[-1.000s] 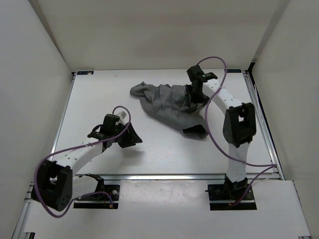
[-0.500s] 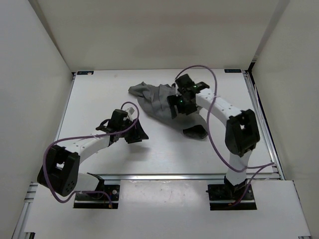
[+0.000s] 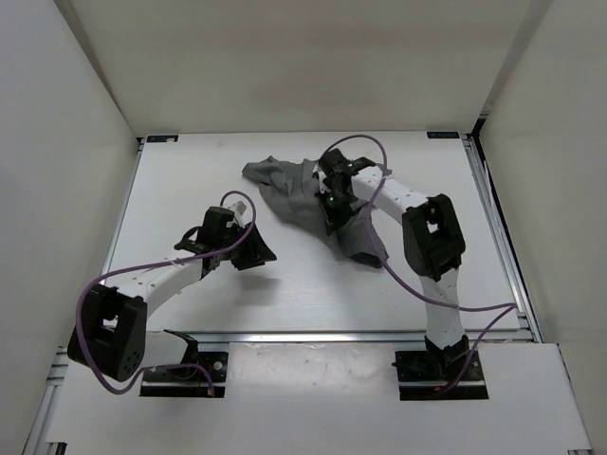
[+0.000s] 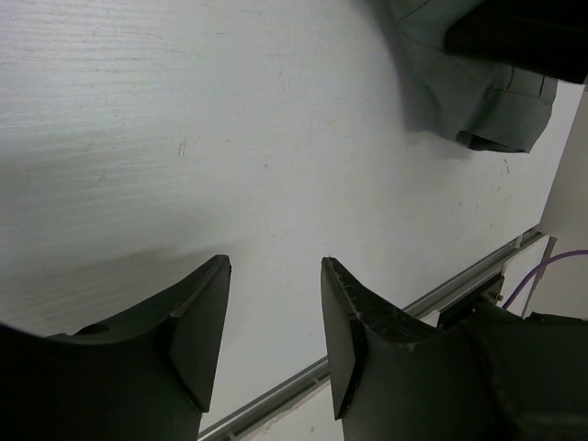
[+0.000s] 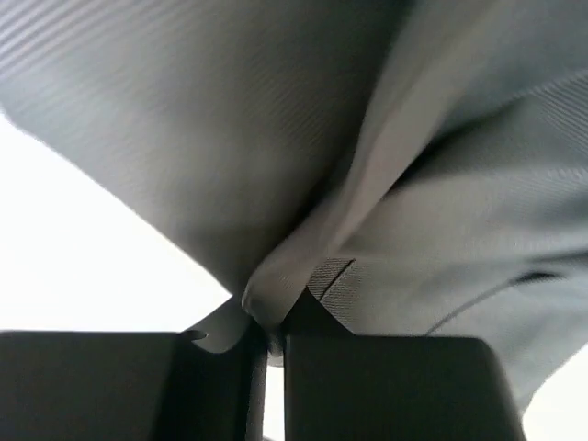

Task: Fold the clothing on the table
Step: Flatten the skirt out

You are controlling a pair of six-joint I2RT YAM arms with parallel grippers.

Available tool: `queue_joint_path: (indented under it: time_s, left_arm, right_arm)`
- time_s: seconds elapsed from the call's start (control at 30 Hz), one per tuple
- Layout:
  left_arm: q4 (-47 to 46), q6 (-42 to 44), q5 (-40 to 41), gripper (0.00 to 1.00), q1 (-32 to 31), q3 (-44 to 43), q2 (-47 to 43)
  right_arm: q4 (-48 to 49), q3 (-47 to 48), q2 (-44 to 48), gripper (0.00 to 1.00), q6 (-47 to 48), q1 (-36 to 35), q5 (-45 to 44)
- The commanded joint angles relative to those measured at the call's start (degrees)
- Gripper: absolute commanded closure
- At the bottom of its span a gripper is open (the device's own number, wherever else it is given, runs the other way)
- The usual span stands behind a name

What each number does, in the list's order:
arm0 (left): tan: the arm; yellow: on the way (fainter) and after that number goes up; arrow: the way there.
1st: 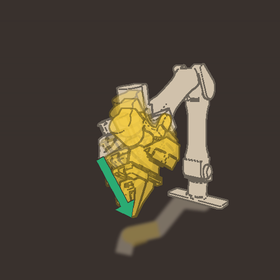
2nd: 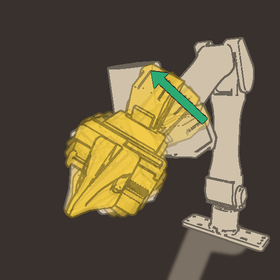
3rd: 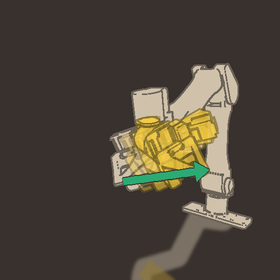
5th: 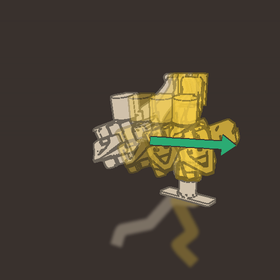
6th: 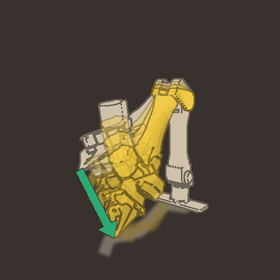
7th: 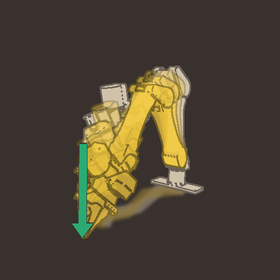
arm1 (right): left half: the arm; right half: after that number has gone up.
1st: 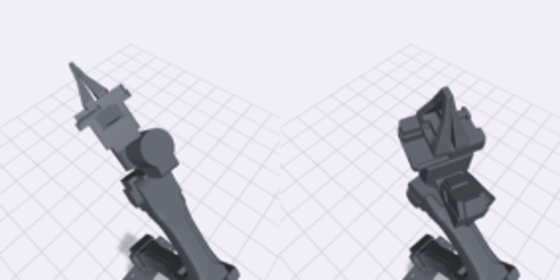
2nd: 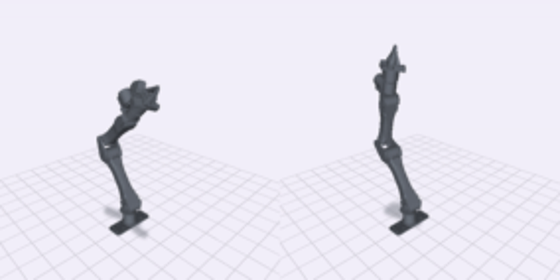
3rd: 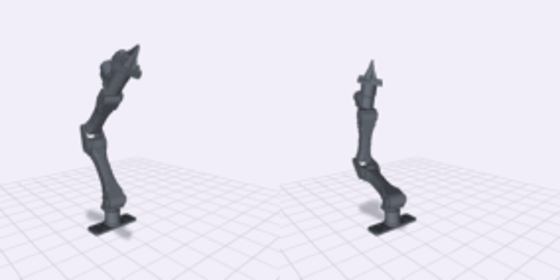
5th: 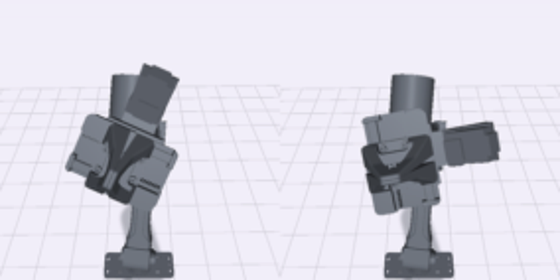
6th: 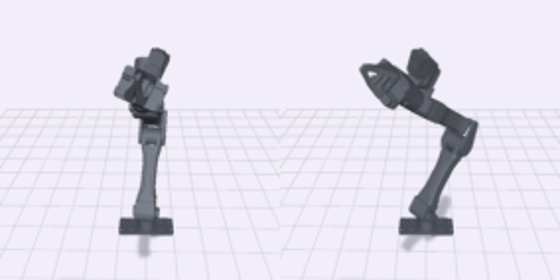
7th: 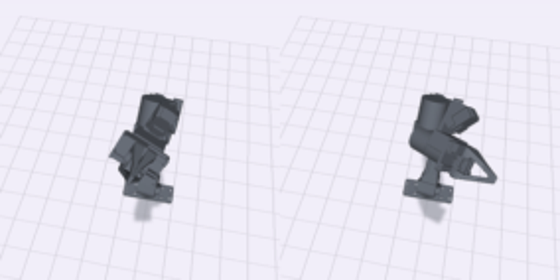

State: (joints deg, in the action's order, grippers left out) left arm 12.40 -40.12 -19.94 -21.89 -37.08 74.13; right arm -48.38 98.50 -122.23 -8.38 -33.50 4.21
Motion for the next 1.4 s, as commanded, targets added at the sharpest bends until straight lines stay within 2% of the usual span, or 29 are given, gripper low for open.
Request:
queue_joint_path:
  time_s: [0.0,0.07,0.13,0.17,0.23,0.3,0.33,0.37,0.4,0.43,0.5,0.67,0.83,0.93,1.1,1.37]
  left_arm:
    - [-1.0,-0.1,-0.7,0.46,1.1,1.0,-2.2]
    - [-1.2,0.0,-1.0,0.47,1.1,1.0,-1.8]
    - [-1.9,-0.3,-0.9,0.47,0.7,0.8,-1.4]
    - [-1.9,-0.3,-0.9,0.47,0.5,0.8,-0.7]
    - [-2.1,-0.1,-1.0,0.48,-0.3,0.3,-0.1]
    - [-2.3,-0.1,-0.8,0.47,-0.6,-0.2,1.0]
    - [-2.3,-0.3,-1.1,0.48,-1.0,-0.5,1.2]
    - [-2.3,0.1,-1.0,0.48,-1.2,-0.8,1.8]
    - [-2.3,-0.1,-1.2,0.47,-1.3,-1.2,2.2]
    - [-1.9,0.1,-1.2,0.47,-1.4,-1.8,2.3]
    - [-1.8,0.5,-0.7,0.48,-1.6,-1.9,2.3]
    - [-1.7,0.4,-1.2,0.48,0.1,-2.3,2.0]
    - [-2.7,0.2,-1.8,0.48,-0.7,-3.2,3.9]
    - [-2.3,0.6,-1.7,0.48,-2.9,-5.9,6.1]
    - [-2.1,1.2,-0.4,0.47,-7.3,-9.1,9.3]
    - [-3.5,-0.4,-1.6,0.48,-9.4,-6.8,9.5]
  right_arm:
    - [-2.4,6.3,10.4,1.00,0.8,2.8,15.6]
    - [0.5,3.7,15.9,1.00,-2.1,5.1,28.4]
    - [5.6,-2.3,23.7,1.00,-5.6,9.1,36.3]
    - [8.4,-6.3,24.8,1.00,-7.9,10.3,39.5]
    - [10.0,-11.3,27.6,1.00,-9.7,14.1,41.2]
    - [10.8,-16.6,26.8,0.98,-10.6,15.6,36.9]
    - [10.9,-17.2,24.8,0.90,-10.0,16.1,36.2]
    - [9.5,-18.2,21.2,0.76,-9.7,16.3,34.0]
    - [8.0,-17.9,19.9,0.66,-7.7,16.4,34.4]
    - [6.5,-17.5,16.0,0.61,-7.3,15.6,34.5]
    - [1.6,-14.9,12.4,0.40,-4.3,14.1,35.1]
    - [1.0,-11.4,17.0,0.35,-4.5,7.6,21.4]
    - [-6.6,3.1,15.7,0.35,-3.7,2.5,4.3]
    - [-9.4,9.2,13.0,0.35,-3.0,0.2,-0.1]
    - [-9.9,12.4,7.7,0.34,-4.0,-0.2,1.4]
    - [-7.1,17.3,-2.4,0.34,-5.8,0.2,4.4]
